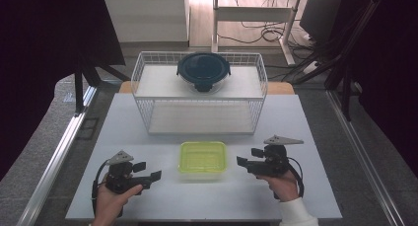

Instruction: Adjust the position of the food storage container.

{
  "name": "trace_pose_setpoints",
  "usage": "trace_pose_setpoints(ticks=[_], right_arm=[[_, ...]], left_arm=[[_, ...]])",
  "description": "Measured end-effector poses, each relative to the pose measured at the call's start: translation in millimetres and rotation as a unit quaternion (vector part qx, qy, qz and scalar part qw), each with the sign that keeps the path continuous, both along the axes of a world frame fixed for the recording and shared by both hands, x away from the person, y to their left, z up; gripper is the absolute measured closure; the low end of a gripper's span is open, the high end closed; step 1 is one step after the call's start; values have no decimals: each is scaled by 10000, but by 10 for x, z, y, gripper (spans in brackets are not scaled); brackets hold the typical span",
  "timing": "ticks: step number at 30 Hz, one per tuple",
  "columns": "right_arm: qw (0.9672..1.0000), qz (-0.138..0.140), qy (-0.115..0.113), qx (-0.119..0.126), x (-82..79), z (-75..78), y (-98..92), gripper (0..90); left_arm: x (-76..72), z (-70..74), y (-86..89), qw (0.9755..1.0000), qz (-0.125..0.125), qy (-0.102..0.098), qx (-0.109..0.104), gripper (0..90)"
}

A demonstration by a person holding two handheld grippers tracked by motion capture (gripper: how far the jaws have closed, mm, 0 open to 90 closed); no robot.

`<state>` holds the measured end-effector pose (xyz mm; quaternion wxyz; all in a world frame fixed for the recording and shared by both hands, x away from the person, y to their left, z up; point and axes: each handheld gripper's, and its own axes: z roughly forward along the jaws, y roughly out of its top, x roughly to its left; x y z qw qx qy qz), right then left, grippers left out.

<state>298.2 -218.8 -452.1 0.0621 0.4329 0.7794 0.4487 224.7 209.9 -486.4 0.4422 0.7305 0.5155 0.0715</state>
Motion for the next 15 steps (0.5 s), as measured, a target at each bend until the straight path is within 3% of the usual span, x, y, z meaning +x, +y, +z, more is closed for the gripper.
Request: trace_pose_setpoints(ticks=[6,9,15], right_arm=[[10000,43,26,-25,-31,-9,0,264],[10000,77,1,-54,-38,-8,12,260],[10000,72,26,-36,-30,-15,2,253]], left_arm=[[4,8,17,10000,11,0,-77,238],[18,10,14,9996,7,26,-284,239],[18,29,22,9995,90,-5,-290,235]])
